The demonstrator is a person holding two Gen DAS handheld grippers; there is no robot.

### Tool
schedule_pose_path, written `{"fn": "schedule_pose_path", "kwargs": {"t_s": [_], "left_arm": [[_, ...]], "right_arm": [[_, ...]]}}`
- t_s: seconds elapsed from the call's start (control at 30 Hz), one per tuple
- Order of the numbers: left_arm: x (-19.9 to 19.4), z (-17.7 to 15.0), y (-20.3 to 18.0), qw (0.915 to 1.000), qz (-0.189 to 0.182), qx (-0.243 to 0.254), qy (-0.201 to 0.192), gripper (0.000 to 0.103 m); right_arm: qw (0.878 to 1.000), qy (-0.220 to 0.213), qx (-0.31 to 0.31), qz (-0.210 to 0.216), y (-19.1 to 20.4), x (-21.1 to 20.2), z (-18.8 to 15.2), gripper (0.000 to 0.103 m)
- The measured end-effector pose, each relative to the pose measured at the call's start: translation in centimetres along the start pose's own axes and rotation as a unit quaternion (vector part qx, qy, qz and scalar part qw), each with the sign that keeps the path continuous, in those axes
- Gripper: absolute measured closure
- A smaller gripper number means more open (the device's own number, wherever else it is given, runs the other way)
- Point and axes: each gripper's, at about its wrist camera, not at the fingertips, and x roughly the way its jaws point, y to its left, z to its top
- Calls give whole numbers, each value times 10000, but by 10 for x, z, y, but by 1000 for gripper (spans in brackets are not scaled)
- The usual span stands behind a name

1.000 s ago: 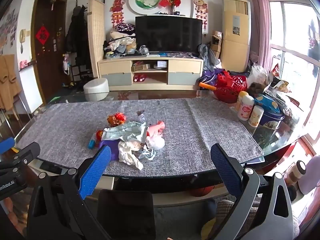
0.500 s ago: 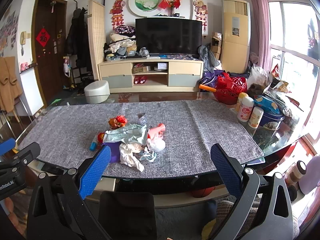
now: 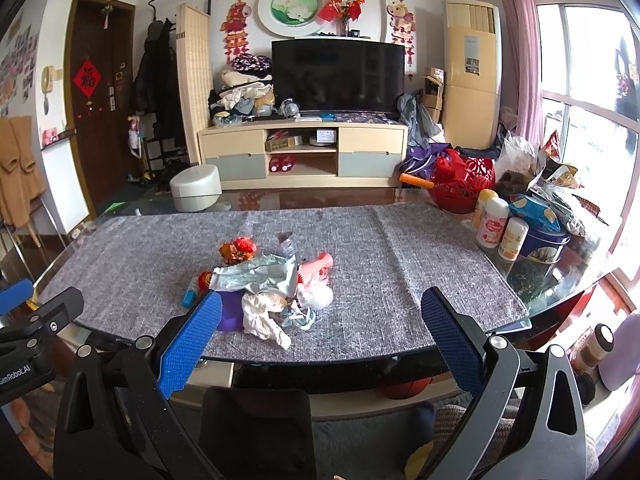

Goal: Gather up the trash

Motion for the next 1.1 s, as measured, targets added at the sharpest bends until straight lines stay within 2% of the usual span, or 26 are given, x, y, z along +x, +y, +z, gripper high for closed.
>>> {"fn": "schedule_pose_path", "kwargs": {"t_s": [0.9,1.1], "left_arm": [[1,0,-3,10000,11,10,22,8],[4,-2,-4,10000,32,-11,54,8]], "right_arm": [[9999,33,126,-9,-8,3,-6,3],[9997,11,204,-139,-13,5,-7,3]]}}
